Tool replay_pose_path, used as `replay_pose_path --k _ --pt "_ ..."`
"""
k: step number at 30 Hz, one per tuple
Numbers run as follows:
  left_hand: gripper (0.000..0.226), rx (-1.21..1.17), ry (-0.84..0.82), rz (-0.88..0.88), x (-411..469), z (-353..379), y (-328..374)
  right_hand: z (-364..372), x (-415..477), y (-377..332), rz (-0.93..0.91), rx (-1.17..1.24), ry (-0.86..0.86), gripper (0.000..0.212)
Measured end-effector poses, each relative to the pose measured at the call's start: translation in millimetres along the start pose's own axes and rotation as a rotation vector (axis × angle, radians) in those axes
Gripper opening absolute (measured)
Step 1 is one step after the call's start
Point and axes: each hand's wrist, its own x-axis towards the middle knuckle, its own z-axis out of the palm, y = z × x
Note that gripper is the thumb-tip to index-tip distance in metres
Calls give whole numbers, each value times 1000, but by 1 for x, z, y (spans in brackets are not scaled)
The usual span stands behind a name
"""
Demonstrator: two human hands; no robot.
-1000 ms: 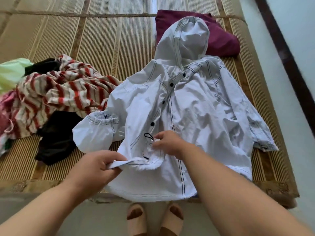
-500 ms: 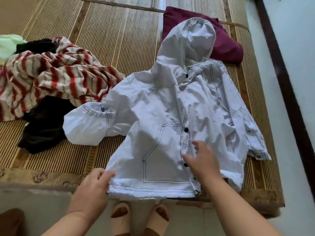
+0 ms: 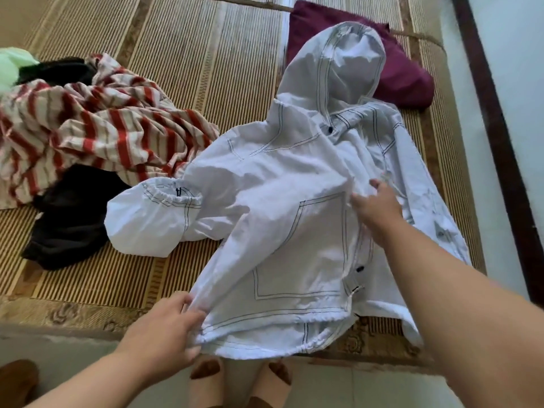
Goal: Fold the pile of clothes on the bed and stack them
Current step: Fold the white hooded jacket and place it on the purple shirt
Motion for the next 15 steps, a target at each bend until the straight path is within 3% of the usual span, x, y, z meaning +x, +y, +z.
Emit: replay_pose_path --k 4,6,8,10,11,13,15 --pt "59 -12 168 48 25 -31 36 -1 -33 37 107 -116 -161 83" --pt "58 17 262 112 51 -46 57 7 -57 53 127 -215 -161 76" --pt "61 30 294 175 82 -57 78 12 -77 66 119 -327 -139 50" --pt "67 59 280 211 110 -64 96 7 -89 75 123 -214 -132 18" --pt "72 100 258 203 122 -65 100 3 -94 80 139 -142 -156 14" --pt "84 228 166 126 139 -64 100 -10 -101 91 195 -129 -281 21" --pt "96 350 50 29 146 -61 87 -20 -107 105 252 -267 -424 35"
